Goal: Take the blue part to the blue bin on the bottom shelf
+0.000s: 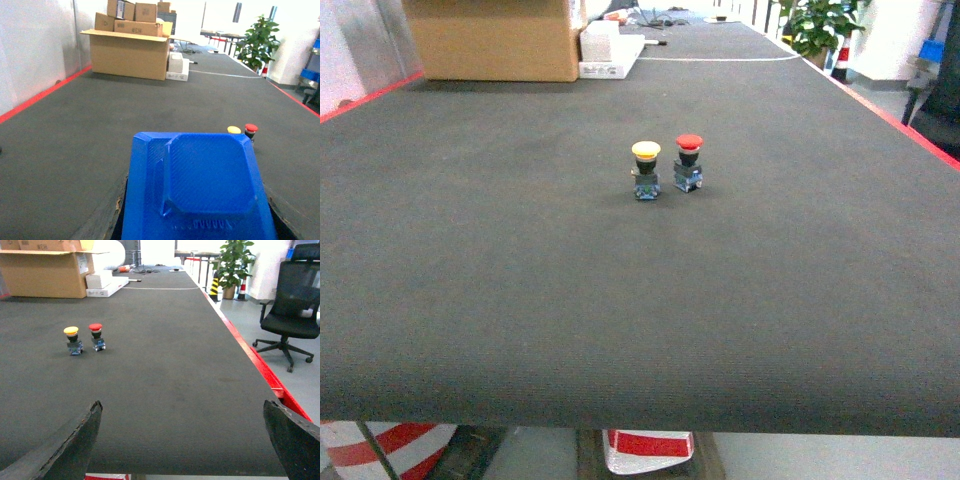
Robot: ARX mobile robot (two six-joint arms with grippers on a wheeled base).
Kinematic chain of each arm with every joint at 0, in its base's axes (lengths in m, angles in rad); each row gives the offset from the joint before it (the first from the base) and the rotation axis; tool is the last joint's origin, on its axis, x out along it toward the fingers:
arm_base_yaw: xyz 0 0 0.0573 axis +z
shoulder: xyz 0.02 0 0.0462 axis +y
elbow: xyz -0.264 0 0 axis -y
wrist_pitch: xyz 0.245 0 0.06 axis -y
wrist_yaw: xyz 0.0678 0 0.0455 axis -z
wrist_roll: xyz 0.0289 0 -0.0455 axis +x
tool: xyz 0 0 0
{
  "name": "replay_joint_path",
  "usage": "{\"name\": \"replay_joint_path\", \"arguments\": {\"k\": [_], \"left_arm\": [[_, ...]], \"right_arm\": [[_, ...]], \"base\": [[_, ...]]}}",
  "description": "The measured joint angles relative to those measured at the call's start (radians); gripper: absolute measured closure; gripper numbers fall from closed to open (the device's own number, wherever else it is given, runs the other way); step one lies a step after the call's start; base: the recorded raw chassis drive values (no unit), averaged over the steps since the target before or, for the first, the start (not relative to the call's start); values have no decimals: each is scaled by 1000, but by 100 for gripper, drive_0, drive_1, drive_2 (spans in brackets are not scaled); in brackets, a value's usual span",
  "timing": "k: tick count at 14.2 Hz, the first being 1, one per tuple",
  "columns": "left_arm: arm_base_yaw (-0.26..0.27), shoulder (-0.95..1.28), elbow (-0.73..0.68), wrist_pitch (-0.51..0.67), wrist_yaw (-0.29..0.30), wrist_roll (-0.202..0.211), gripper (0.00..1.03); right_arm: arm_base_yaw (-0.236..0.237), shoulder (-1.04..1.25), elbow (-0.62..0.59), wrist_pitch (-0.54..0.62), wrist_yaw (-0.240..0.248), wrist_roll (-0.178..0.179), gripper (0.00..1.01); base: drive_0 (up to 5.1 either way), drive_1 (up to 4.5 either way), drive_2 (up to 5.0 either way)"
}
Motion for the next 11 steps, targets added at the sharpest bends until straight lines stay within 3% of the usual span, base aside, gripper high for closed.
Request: {"name": "replay_joint_path", "arguments": {"k": [11], "left_arm": [[0,6,0,-4,2,0,58]], "right_arm": [[0,0,0,2,0,0,3]], "base": [[-162,-162,-162]]}}
